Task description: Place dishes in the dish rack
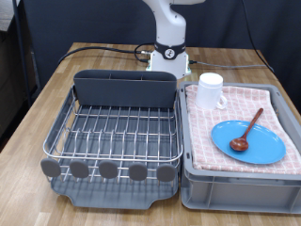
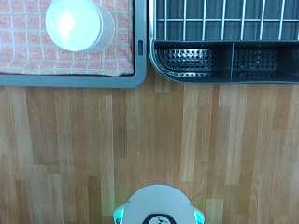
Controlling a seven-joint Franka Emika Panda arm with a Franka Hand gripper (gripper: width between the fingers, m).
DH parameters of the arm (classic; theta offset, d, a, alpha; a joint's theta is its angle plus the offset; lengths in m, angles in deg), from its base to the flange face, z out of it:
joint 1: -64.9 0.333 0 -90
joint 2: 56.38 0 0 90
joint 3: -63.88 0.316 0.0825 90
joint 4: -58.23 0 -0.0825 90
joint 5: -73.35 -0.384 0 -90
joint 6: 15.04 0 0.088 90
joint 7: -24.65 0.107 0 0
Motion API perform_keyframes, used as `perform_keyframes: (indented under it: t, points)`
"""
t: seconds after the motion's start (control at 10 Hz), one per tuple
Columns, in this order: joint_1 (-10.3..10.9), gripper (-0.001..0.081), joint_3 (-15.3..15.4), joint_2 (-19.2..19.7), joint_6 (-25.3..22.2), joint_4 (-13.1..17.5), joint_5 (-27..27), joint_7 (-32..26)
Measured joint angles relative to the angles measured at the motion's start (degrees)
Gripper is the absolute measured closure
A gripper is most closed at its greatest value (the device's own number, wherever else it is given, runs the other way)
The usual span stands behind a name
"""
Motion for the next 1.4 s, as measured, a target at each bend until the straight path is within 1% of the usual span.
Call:
perform_keyframes:
  t: [0.1, 0.2, 0.4, 0.6, 0.7, 0.8, 0.9, 1.0, 1.2, 1.4]
  points:
    - [0.00, 0.0004, 0.34, 0.16, 0.91, -0.20, 0.06, 1.14]
    - [0.00, 0.0004, 1.47, 0.60, 3.98, -0.98, 0.02, 3.90]
    - [0.02, 0.0004, 5.17, 2.59, 11.30, -2.87, -0.09, 11.98]
    - [0.03, 0.0004, 8.81, 5.12, 19.46, -4.43, -1.44, 21.45]
    - [0.20, 0.0004, 10.19, 6.54, 23.61, -5.26, -2.83, 24.64]
    - [0.56, 0.0004, 11.05, 8.34, 26.65, -5.59, -4.40, 26.11]
    - [1.03, 0.0004, 11.58, 10.46, 28.60, -5.57, -5.95, 26.60]
    - [1.14, 0.0004, 11.72, 12.67, 29.72, -4.69, -6.96, 26.75]
    - [0.99, 0.0004, 11.93, 12.62, 29.59, -4.71, -6.54, 26.85]
    - [0.80, 0.0004, 13.73, 12.91, 30.03, -4.77, -5.82, 29.83]
